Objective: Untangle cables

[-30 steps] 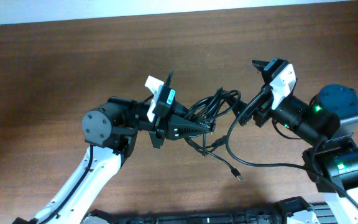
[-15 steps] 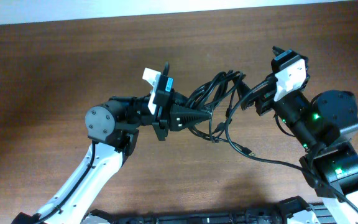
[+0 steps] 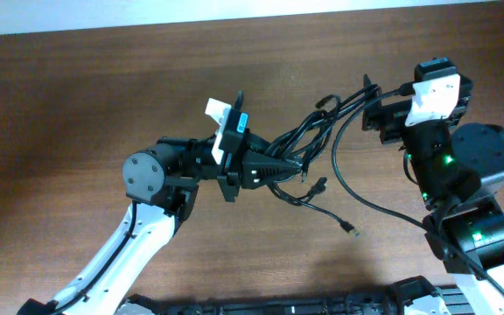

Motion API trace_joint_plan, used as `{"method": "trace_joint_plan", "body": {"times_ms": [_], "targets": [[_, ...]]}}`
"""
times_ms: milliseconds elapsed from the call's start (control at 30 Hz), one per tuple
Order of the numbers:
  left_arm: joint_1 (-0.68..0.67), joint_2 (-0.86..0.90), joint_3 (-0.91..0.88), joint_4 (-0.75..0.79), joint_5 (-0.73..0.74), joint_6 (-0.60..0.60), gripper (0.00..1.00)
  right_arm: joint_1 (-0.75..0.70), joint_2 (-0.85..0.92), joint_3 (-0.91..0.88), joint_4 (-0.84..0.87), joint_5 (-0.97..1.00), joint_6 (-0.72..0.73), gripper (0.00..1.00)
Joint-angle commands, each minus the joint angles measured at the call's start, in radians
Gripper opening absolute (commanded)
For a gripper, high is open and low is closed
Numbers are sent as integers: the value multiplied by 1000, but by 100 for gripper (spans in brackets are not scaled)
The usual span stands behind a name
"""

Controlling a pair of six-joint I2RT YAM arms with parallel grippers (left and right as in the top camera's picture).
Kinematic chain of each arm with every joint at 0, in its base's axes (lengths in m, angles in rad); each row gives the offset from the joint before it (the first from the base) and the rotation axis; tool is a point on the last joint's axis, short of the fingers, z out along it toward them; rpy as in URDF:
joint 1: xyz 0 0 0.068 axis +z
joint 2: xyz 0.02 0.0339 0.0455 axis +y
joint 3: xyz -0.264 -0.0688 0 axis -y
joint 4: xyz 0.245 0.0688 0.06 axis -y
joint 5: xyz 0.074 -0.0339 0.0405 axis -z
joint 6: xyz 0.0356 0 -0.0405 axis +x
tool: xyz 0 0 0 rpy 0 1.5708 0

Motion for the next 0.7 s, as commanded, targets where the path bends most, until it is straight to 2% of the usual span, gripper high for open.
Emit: {"method": "trace_joint_plan", "body": {"times_ms": [0,167,300,400,500,667], "targets": [[2,-38,5,31,132,1,0,-34,8,11,19,228,11,99],[2,-38,5,31,254,1,0,-34,8,11,121,520,11,99],[7,-38,5,31,256,2,0,-34,8,11,136,541,8,99],[43,-38,5,31,244,2,0,-34,8,11,37,514,11,99],[92,-38,5,19,195,2,0,-34,4,11,-139,341,12,99],[183,-38,5,-8,32,2,0,-34,5,11,-388,-195,11,99]]}}
